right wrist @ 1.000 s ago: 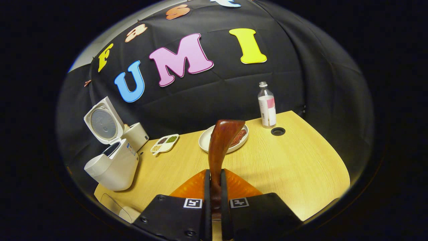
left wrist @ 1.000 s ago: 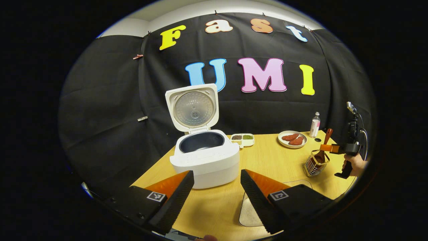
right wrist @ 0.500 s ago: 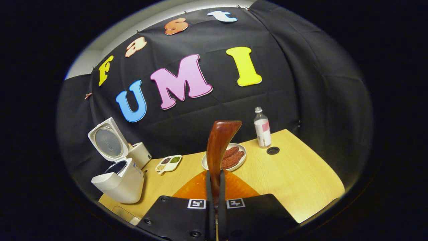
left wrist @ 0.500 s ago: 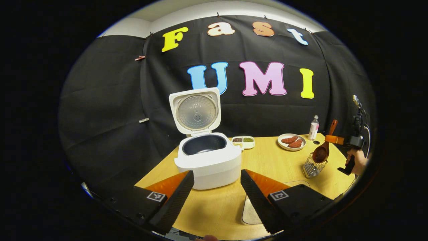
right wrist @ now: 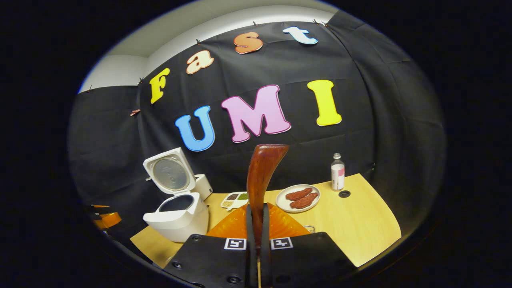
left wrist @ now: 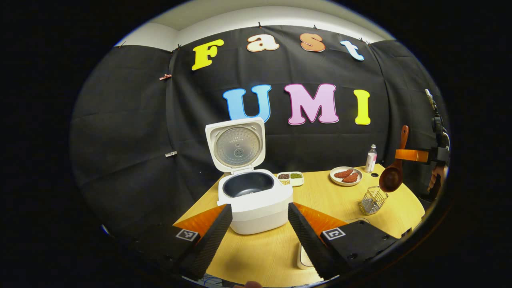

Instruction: Close the left gripper, press the button to open the rice cooker; take a wooden spoon from the chopstick holder with the right hand, scoop a spoonful of rice and pour it into the rice cooker, then put the wooden spoon back into the chopstick holder.

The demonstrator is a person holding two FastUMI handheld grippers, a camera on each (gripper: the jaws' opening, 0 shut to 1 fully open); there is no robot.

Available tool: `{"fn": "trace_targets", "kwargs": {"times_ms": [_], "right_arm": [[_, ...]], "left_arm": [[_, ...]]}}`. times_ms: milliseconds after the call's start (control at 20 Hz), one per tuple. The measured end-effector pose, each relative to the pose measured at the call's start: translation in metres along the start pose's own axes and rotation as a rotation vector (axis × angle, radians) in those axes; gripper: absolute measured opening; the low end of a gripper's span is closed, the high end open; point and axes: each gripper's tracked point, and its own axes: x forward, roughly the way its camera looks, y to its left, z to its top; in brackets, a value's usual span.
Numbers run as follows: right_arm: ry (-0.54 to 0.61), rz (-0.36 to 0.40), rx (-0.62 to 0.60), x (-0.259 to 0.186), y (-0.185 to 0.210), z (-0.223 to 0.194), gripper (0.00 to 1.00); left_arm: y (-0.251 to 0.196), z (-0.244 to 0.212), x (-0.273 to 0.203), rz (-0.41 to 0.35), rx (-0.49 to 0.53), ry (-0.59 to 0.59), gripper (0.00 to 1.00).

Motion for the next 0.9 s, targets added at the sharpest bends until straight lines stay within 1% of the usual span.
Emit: {"fn": "trace_targets", "kwargs": {"times_ms": [150,250,450,550,650,750,800,850,900], "right_arm": [[0.052,0.021,-0.041,-0.018,0.050,-0.024,0.07],[0.094,0.002,-0.078,-0.024,0.069,-0.046,0.08],[0.196,-0.047,-0.180,-0.031,0.097,-0.106,0.08],[0.237,-0.064,-0.247,-0.030,0.105,-0.133,0.08],[0.275,-0.109,-0.329,-0.028,0.100,-0.154,0.07],[0.305,-0.136,-0.370,-0.024,0.100,-0.171,0.07],[0.321,-0.147,-0.386,-0.022,0.100,-0.178,0.12],[0.333,-0.161,-0.403,-0.020,0.098,-0.184,0.08],[0.348,-0.178,-0.422,-0.019,0.094,-0.192,0.08]], "left_arm": [[0.008,0.003,-0.001,-0.033,-0.011,-0.013,0.96],[0.011,0.003,-0.002,-0.052,-0.019,-0.016,0.97],[0.021,0.006,-0.004,-0.082,-0.032,-0.033,0.96],[0.026,0.007,-0.006,-0.094,-0.035,-0.040,0.96],[0.029,0.006,-0.009,-0.106,-0.037,-0.043,0.96],[0.029,0.003,-0.010,-0.123,-0.055,-0.037,0.96],[0.027,0.001,-0.011,-0.137,-0.066,-0.034,0.97],[0.026,0.001,-0.011,-0.143,-0.069,-0.032,0.97],[0.029,0.000,-0.010,-0.144,-0.070,-0.032,0.97]]}}
